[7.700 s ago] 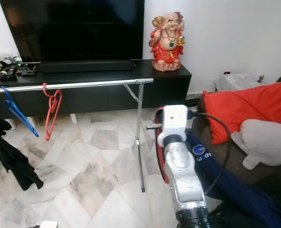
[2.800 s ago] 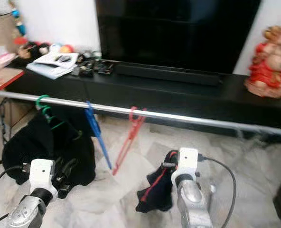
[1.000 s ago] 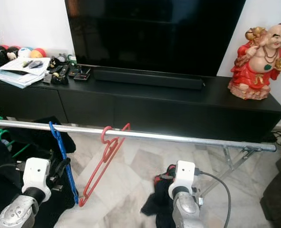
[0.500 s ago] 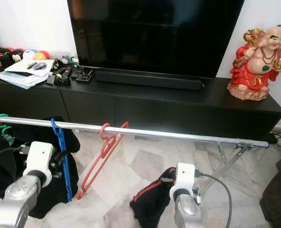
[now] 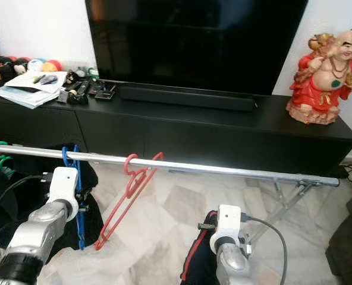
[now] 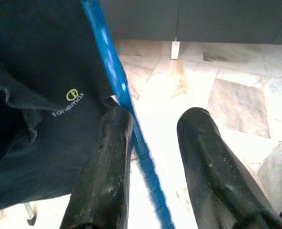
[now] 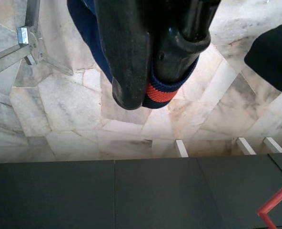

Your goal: Hang hanger

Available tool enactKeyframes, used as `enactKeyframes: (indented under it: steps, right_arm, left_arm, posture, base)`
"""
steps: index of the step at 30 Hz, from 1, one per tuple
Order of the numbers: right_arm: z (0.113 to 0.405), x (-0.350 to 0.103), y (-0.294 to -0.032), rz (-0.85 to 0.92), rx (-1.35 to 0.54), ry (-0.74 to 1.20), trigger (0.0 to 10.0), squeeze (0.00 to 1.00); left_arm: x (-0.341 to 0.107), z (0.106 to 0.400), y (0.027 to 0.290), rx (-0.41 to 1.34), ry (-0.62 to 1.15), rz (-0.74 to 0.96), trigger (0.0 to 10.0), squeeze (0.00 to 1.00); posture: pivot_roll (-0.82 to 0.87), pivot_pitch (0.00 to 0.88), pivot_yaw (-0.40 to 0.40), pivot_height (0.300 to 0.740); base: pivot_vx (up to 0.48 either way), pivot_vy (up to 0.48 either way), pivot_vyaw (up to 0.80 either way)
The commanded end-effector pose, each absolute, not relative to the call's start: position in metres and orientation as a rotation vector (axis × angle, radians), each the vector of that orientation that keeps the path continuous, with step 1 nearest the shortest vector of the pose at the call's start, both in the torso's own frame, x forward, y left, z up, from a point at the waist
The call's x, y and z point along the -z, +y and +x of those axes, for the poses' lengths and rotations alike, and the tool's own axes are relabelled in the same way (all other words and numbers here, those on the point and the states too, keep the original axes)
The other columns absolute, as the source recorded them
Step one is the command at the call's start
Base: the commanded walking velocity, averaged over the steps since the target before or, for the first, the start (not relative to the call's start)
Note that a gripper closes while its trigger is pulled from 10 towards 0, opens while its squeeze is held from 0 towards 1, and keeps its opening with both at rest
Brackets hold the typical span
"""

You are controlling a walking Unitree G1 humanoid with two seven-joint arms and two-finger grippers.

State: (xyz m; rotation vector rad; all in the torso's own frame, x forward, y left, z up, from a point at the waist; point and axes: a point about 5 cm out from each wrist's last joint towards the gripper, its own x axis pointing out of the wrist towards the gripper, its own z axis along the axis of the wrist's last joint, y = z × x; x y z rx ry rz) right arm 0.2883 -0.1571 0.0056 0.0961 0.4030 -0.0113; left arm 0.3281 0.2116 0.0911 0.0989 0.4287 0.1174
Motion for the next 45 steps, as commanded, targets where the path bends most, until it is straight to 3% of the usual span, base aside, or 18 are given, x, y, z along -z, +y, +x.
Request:
enactKeyframes:
  steps: [1,19,20,21,22,23,24,41,42,43,44,45]
  right_arm:
    - [0.294,-0.013,-0.158,0.095,0.009,0.367,10.0,0.00]
    - [0.295,-0.013,-0.153,0.096,-0.012,0.368,10.0,0.00]
    - [0.295,-0.013,-0.154,0.096,-0.012,0.368,10.0,0.00]
    - [0.295,-0.013,-0.154,0.096,-0.012,0.368,10.0,0.00]
    - [0.295,-0.012,-0.154,0.096,-0.013,0.369,10.0,0.00]
    - [0.295,-0.012,-0.154,0.096,-0.013,0.370,10.0,0.00]
    - [0.295,-0.012,-0.154,0.095,-0.013,0.370,10.0,0.00]
    - [0.292,-0.009,-0.153,0.095,-0.026,0.386,10.0,0.00]
    - [0.292,-0.009,-0.153,0.094,-0.027,0.388,10.0,0.00]
    - [0.292,-0.008,-0.153,0.093,-0.028,0.389,10.0,0.00]
    - [0.292,-0.008,-0.153,0.093,-0.029,0.390,10.0,0.00]
    - [0.292,-0.008,-0.153,0.093,-0.029,0.391,10.0,0.00]
  left_arm:
    - [-0.089,0.330,0.216,-0.159,0.462,0.104,10.0,0.00]
    - [-0.094,0.342,0.223,-0.234,0.408,0.089,10.0,0.00]
    - [-0.095,0.342,0.224,-0.236,0.406,0.090,7.4,0.00]
    - [-0.095,0.342,0.224,-0.241,0.404,0.091,7.4,0.00]
    - [-0.095,0.343,0.225,-0.242,0.404,0.088,1.0,0.00]
    - [-0.095,0.343,0.225,-0.242,0.403,0.086,1.0,0.00]
    - [-0.095,0.343,0.225,-0.241,0.403,0.084,0.0,0.00]
    - [-0.088,0.342,0.220,-0.197,0.429,0.028,0.0,0.00]
    - [-0.088,0.342,0.219,-0.194,0.432,0.027,2.6,0.00]
    - [-0.087,0.342,0.218,-0.191,0.434,0.025,2.6,0.00]
    - [-0.087,0.342,0.218,-0.187,0.437,0.028,5.5,0.00]
    - [-0.086,0.342,0.218,-0.186,0.439,0.030,10.0,0.00]
  posture:
    - [0.14,0.006,-0.017,0.740]
    - [0.14,0.000,-0.021,0.740]
    - [0.14,0.001,-0.022,0.740]
    - [0.14,0.001,-0.022,0.740]
    - [0.14,0.003,-0.023,0.740]
    - [0.14,0.003,-0.023,0.740]
    - [0.14,0.003,-0.023,0.740]
    - [0.14,0.014,-0.027,0.740]
    - [0.14,0.014,-0.027,0.740]
    - [0.14,0.014,-0.027,0.740]
    - [0.14,0.014,-0.027,0.740]
    - [0.14,0.016,-0.028,0.740]
  base:
    - [0.000,0.000,0.00]
    - [0.000,0.000,0.00]
    - [0.000,0.000,0.00]
    - [0.000,0.000,0.00]
    - [0.000,0.000,0.00]
    - [0.000,0.000,0.00]
    - [0.000,0.000,0.00]
    - [0.000,0.000,0.00]
    - [0.000,0.000,0.00]
    - [0.000,0.000,0.00]
    - [0.000,0.000,0.00]
    - [0.000,0.000,0.00]
